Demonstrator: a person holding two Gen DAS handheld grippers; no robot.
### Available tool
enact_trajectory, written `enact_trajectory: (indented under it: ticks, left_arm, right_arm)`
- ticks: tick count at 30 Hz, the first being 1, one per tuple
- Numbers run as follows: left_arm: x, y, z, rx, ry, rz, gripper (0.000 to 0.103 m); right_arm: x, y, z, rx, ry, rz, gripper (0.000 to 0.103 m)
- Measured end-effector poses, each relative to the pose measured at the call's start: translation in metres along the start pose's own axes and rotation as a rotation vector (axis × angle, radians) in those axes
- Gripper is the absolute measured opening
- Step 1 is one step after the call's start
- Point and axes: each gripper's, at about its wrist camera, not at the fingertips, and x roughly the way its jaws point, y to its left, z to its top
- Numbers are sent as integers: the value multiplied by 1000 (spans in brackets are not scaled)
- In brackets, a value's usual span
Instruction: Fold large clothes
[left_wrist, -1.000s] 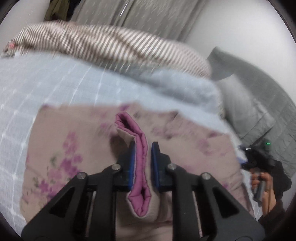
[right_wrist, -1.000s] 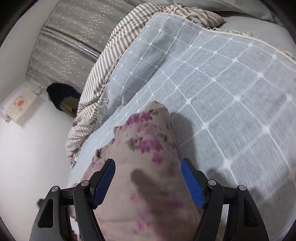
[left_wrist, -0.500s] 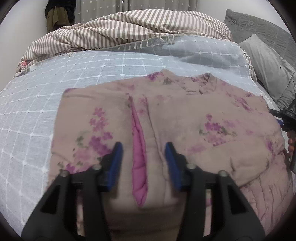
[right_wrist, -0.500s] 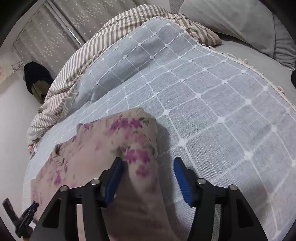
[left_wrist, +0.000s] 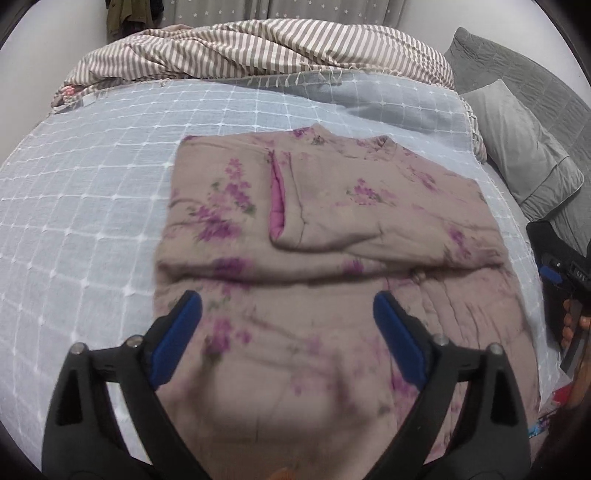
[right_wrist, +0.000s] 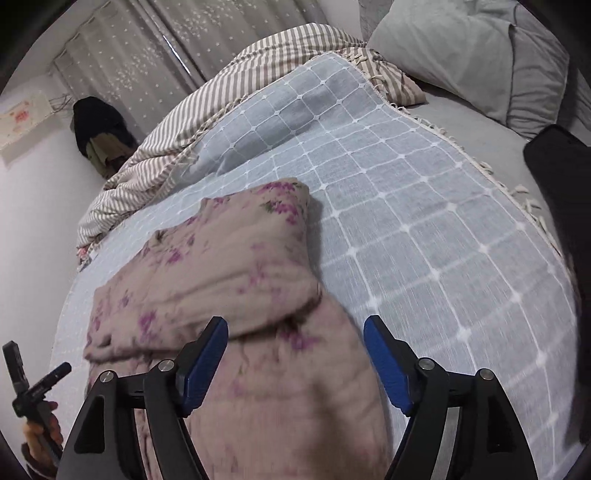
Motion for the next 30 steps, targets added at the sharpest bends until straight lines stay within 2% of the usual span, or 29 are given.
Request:
enact_trajectory:
  ticks: [3, 7, 13, 22, 27, 30]
  left_arm:
    - [-30, 2, -18, 10, 1, -28, 102]
    - [-61, 4, -46, 23, 5, -41, 102]
    - [-86, 13, -90, 22, 20, -55, 102]
    - [-83, 43, -150, -33, 118, -61, 102]
    - [-68, 61, -174, -72, 192, -50, 102]
    - [-59, 68, -183, -100, 233, -46, 102]
  right_arm:
    - [-25, -1, -22, -5, -1, 21, 81]
    - [-51, -2, -53, -21, 14, 14, 83]
    - [-73, -7, -101, -55, 41, -7, 84]
    - [-88, -38, -172, -73, 118, 0, 84]
    - [-89, -65, -193, -22, 146, -24, 84]
    - [-88, -81, -201, 17, 166, 4, 84]
